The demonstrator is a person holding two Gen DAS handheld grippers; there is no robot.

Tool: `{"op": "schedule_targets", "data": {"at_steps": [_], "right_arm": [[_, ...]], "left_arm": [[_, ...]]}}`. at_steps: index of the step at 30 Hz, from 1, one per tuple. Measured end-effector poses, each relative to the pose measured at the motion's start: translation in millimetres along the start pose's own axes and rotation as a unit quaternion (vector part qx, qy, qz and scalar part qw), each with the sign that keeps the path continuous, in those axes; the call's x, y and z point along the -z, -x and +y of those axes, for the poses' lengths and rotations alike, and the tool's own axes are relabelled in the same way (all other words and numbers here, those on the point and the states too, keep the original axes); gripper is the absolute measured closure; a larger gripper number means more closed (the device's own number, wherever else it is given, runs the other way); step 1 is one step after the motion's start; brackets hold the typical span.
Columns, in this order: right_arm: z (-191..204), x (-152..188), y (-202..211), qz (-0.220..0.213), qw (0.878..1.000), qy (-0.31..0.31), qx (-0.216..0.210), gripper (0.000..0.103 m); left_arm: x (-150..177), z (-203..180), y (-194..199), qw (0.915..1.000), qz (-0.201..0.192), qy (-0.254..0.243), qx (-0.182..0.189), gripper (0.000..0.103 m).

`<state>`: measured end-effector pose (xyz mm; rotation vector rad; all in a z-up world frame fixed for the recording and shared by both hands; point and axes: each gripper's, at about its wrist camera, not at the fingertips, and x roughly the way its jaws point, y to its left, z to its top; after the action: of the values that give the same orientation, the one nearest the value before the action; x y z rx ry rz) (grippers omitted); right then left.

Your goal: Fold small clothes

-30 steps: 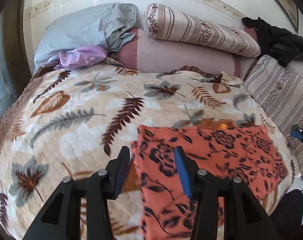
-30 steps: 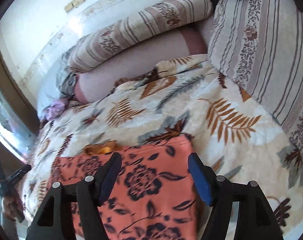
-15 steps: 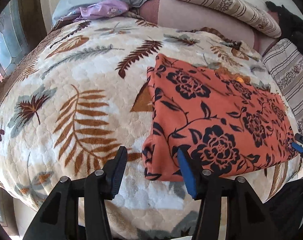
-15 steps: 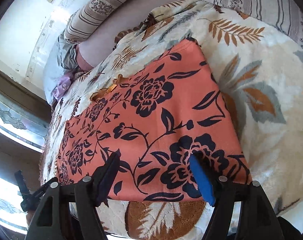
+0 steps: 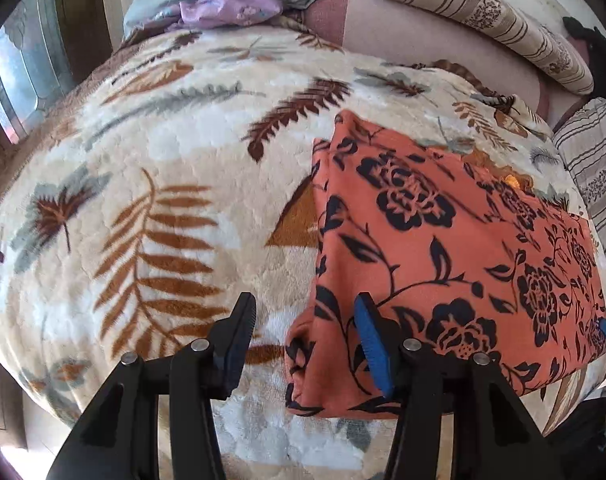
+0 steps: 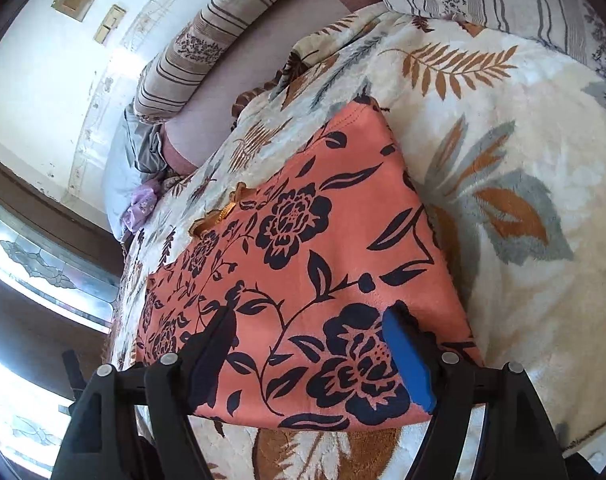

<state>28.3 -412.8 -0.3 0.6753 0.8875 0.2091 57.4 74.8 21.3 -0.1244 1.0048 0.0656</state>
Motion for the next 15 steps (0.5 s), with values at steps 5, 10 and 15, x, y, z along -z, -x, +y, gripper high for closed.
{"op": "schedule_targets", "data": {"at_steps": [5,10,15], "right_arm": [[-2,25,22,-0.012,0.996,-0.068,-0.054,0.024],[-21,57,9,0.007,0.990,-0.133,-0.041,0.024],[-53,40,8,-0.046,0.973,-0.222,-0.047,0.024]], "left_arm": [[-23,-46,33,0.9962,-0.073,-0.027,0.039,0.033],[-21,-112,20,0.9893,-0.099,-0.090,0.058,0.027],[3,-130,-43,0.9946,-0.022,-0.101,0.012,0.027]]}}
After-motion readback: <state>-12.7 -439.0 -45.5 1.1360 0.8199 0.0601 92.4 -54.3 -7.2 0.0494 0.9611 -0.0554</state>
